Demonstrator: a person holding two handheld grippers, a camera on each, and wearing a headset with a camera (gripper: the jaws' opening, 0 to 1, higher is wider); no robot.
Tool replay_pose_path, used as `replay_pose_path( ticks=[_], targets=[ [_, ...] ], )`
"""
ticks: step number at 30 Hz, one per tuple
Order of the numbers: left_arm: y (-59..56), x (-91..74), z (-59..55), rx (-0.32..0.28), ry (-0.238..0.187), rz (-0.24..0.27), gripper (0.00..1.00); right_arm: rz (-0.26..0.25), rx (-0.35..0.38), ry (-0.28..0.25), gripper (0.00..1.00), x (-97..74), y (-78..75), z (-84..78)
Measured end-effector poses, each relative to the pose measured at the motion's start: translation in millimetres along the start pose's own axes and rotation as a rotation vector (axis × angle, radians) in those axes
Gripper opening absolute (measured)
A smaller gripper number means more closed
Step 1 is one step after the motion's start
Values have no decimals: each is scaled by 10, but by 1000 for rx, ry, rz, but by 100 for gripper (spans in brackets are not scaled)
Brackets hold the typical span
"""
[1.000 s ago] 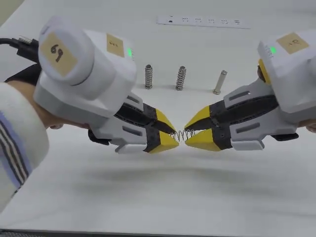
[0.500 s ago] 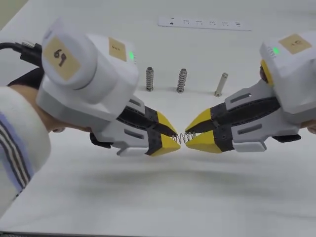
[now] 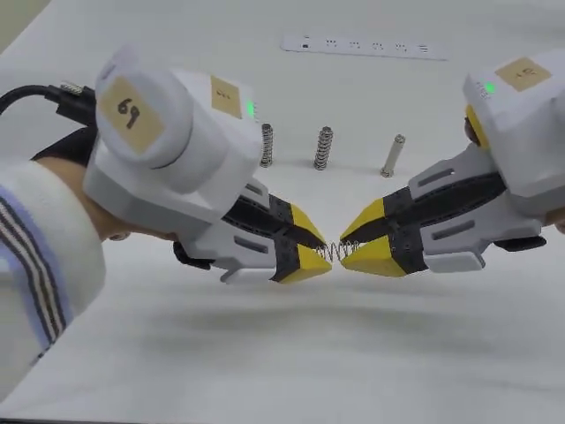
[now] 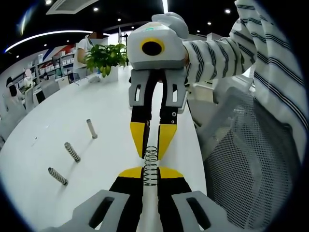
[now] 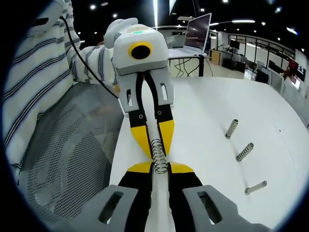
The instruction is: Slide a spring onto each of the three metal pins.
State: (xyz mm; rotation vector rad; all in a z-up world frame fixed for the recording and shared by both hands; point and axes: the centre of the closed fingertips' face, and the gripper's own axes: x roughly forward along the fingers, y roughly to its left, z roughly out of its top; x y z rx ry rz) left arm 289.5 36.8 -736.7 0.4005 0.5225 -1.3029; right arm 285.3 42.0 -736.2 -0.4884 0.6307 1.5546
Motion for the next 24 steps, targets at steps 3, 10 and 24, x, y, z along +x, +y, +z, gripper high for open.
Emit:
replay_pose_path(
  ticks=[3,10,24],
  targets=[
    [1,16,17,-2,-10,0,2,0,3,6,9,-26,-6,-4],
    [-2,38,53,-9,-31,-2,2,-3,8,29,9,-74,-14,-21],
    [3,93,88,4,-37,1,2,-17,42,73,8,-128,-32,-23]
  ],
)
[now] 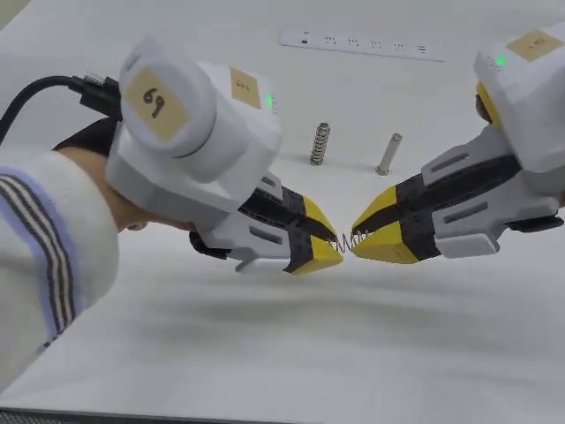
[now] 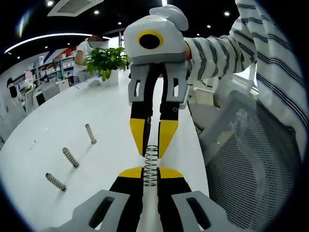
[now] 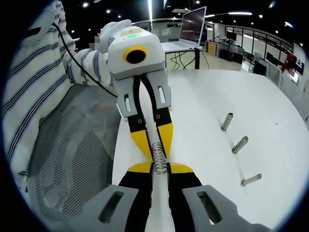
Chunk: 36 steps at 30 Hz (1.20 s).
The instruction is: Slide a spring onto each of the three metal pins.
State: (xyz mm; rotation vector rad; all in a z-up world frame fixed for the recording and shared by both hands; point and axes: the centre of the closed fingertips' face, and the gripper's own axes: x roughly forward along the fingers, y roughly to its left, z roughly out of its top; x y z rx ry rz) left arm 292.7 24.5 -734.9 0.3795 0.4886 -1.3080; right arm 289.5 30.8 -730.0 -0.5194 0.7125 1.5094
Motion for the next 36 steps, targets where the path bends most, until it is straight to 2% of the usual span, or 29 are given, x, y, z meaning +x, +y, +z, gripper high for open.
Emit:
replay_pose_path(
  ticks=[4,7,14,17,23,28,36],
  targets=[
    [-14,21,-22,3,5,-4,2,3,2,8,8,-12,18,21],
    [-12,34,-23,2,0,-3,2,-1,-47,28,8,-16,31,16],
    [-70,105,-31,23,-10,-20,1,15,-100,76,8,-23,89,-8],
    [-91,141,-18,14,-24,-27,1,14,-118,93,8,-40,117,-1],
    [-108,173,67,-18,-82,-32,1,13,-143,119,7,-117,146,34],
    [-111,205,102,-17,-92,-33,1,12,-155,159,8,-129,149,49],
    [-102,234,109,-26,-96,-24,1,22,-164,186,8,-135,121,29]
  ],
)
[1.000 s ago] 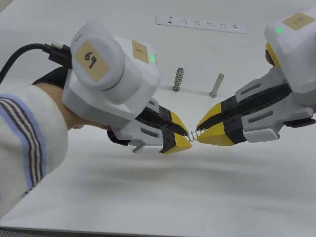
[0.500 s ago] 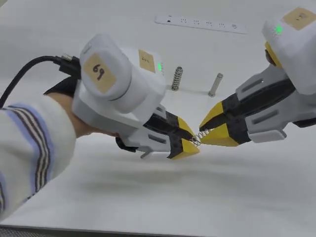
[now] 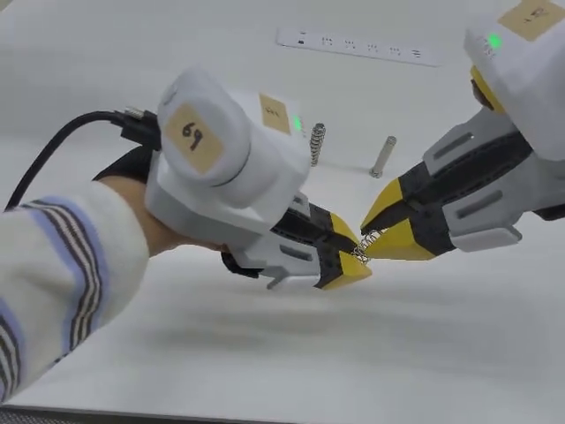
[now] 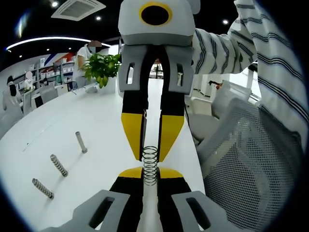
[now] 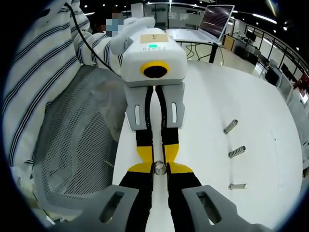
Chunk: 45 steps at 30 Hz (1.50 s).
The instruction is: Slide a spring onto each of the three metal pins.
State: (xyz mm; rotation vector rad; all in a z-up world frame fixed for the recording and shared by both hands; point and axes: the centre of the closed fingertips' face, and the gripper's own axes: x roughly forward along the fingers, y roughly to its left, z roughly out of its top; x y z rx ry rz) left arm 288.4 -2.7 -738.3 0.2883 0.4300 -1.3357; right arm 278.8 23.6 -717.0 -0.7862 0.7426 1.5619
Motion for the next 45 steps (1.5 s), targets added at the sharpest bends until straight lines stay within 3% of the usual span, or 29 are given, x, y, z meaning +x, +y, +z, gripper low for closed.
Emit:
replay_pose_path(
  ticks=[12,16,23,45],
  targets=[
    [57,21,-9,0,-6,18,1,1,-54,20,8,13,-47,-37],
    [85,-4,89,-3,-54,33,1,-8,-77,35,9,33,-83,-64],
    [127,-33,68,-1,-42,43,1,-15,-61,47,9,56,-104,-126],
    [43,-16,-22,-11,-1,27,1,34,5,13,9,119,9,-115]
  ],
)
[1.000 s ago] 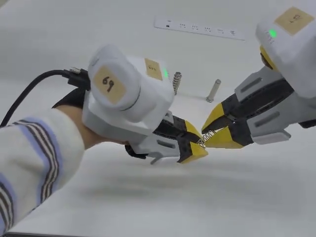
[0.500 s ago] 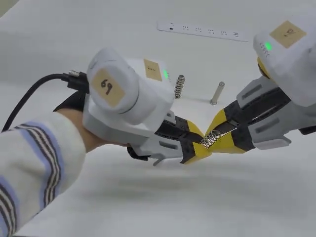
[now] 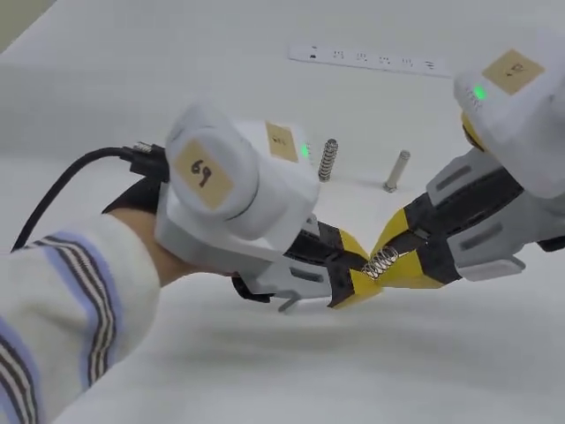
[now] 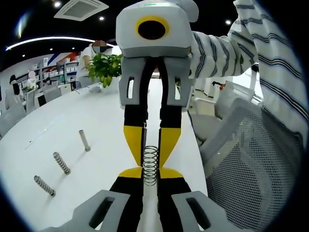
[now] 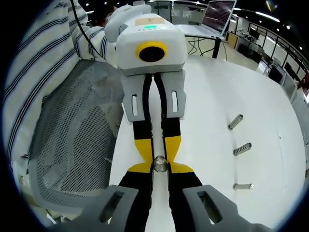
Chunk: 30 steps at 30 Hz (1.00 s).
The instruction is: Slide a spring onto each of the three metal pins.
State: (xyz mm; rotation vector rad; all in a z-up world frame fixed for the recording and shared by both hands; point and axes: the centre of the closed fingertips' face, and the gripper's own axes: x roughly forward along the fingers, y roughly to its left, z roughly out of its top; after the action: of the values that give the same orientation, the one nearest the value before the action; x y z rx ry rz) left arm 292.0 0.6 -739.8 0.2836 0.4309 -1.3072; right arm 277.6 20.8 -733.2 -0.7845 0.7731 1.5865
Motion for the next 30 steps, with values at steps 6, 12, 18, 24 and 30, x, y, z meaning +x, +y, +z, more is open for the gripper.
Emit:
replay_pose_path(
  ticks=[6,12,18,24,30],
  targets=[
    [-24,23,8,9,8,-9,1,-2,18,-6,10,-14,-5,-27],
    [-26,27,24,13,4,-10,1,-3,31,-20,13,-53,4,-8],
    [-37,24,31,19,3,-17,1,2,20,-19,10,-47,26,25],
    [-39,23,30,2,-3,-23,2,-2,39,-21,8,-40,23,28],
    [-40,11,28,-23,2,-27,2,-4,72,-31,8,-35,23,44]
  ],
)
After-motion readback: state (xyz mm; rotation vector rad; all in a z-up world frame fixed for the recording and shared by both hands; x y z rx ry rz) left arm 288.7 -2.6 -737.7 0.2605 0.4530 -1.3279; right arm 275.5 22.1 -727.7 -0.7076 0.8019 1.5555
